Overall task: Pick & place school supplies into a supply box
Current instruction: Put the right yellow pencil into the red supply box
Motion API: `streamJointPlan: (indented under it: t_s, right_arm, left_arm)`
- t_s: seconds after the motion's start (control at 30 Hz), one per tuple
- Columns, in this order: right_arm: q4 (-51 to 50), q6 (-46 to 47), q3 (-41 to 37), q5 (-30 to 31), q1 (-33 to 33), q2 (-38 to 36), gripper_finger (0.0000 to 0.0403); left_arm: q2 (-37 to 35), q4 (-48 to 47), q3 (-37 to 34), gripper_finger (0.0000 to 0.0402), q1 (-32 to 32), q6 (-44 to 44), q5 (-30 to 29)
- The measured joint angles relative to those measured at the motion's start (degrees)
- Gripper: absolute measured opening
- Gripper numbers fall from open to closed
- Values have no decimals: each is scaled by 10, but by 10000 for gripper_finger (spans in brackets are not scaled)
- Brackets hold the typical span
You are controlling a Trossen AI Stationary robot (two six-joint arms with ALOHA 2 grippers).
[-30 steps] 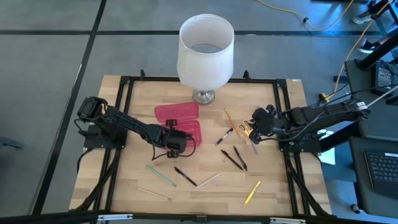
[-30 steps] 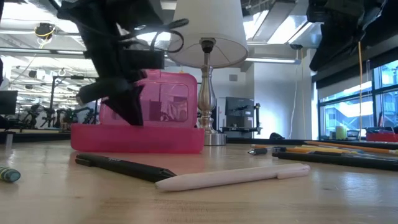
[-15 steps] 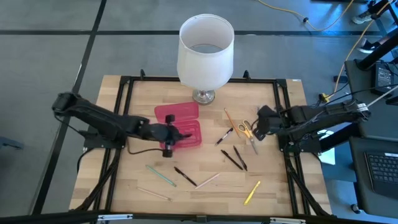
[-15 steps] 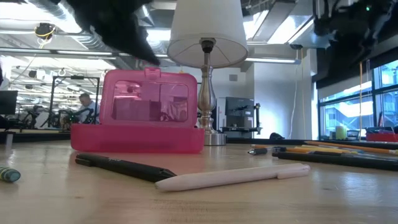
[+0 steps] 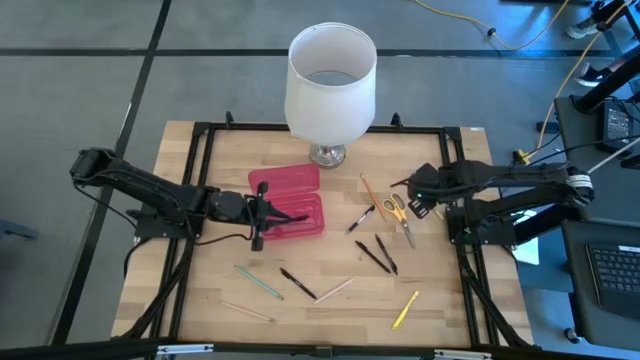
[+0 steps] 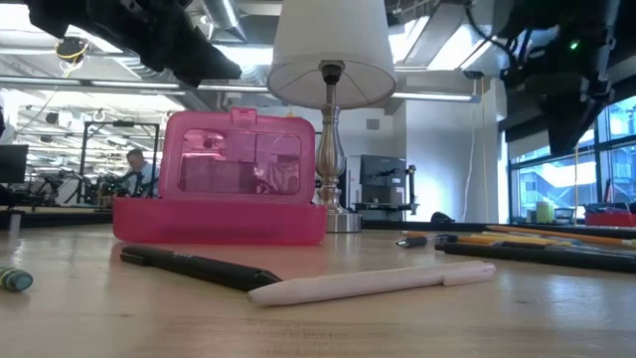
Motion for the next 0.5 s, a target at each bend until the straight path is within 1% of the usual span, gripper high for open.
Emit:
streamJointPlan:
  t_s: [0.17,0.3,0.5]
  right_arm:
    - [1,-64,0,-5,-53,50,155]
    - [2,-121,0,-22,-90,91,155]
    - [22,-177,0,-32,-121,147,155]
  left_arm:
    - [0,0,0,32,0,-5,0]
    - [0,0,0,32,0,-5,1]
    - [0,0,0,38,0,-5,1]
